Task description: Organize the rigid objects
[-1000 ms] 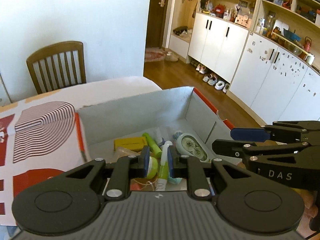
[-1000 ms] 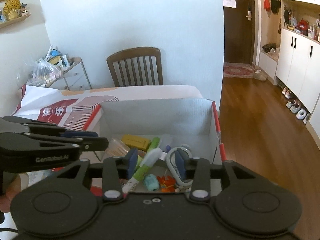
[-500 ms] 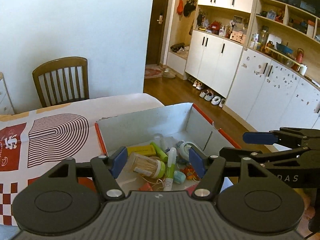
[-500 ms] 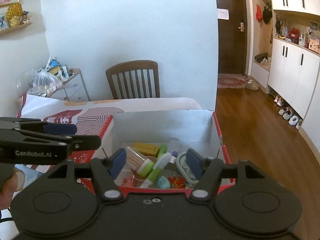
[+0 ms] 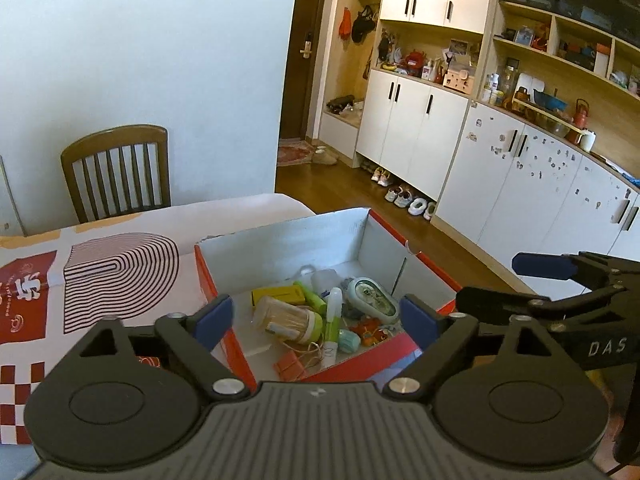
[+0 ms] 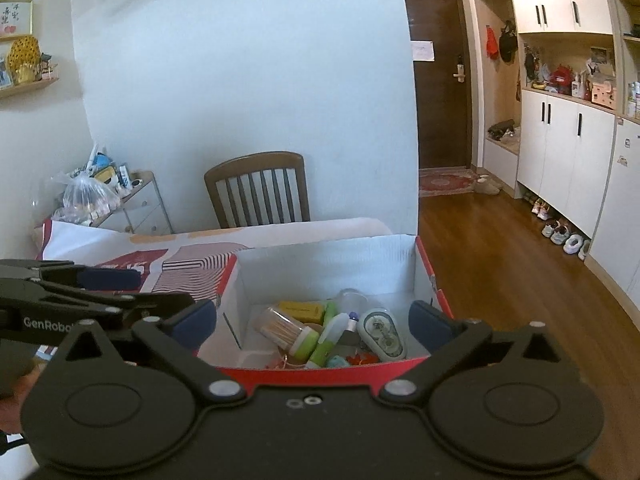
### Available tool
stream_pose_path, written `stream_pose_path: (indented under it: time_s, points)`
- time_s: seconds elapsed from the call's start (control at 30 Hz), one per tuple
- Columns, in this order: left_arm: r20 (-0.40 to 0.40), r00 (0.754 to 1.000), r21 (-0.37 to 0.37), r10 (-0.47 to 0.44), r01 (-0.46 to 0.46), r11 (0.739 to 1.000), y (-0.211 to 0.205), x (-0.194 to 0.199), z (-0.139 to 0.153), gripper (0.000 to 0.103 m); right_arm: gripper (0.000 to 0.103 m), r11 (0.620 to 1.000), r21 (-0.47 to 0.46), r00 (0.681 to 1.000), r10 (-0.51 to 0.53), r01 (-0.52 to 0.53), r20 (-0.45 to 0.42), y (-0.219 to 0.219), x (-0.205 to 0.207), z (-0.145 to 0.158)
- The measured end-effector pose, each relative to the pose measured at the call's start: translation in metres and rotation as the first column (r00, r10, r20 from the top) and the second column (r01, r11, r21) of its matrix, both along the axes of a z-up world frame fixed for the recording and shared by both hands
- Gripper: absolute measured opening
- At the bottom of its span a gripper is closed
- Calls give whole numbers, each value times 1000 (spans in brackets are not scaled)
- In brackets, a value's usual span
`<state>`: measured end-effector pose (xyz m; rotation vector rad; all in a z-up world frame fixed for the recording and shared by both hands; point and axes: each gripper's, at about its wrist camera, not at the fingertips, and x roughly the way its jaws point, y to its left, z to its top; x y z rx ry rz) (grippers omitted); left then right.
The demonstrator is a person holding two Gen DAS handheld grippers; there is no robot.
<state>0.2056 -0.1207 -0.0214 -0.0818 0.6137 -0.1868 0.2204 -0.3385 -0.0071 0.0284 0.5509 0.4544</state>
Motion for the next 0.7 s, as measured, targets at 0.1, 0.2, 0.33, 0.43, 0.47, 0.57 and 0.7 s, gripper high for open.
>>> stream_pose_path:
  time_s: [0.1,0.2,0.33,0.43,0.47,0.57,0.7]
  points:
    - [11,1000,25,7,-7,1000,0,-5,0,102,103,1000,6,1000,-19,19,0,1,-6,0]
    - [8,1000,11,-1,1,1000,5,-9,0,102,103,999,23,999,-41,41,-10,-2,-10,0]
    - [3,1000,14,-12,11,1000,9,-13,-1,102,103,998,33,998,-61,61,-10,-3,-18,0]
    - [-1,1000,-19,-28,28,999,13,-15,-3,102,103,996,42,997,-72,73,-13,-5,-23,1]
    - [0,999,-31,-33,32,999,14,-16,-3,102,103,996,43,997,-76,77,-13,-5,-25,0]
    - [2,1000,-39,-30,30,999,16,-18,-3,102,103,996,39,996,-85,85,-8,-4,-31,0]
    - [1,1000,-38,-28,28,999,16,-20,-4,102,103,995,38,996,-90,90,-6,-3,-34,1]
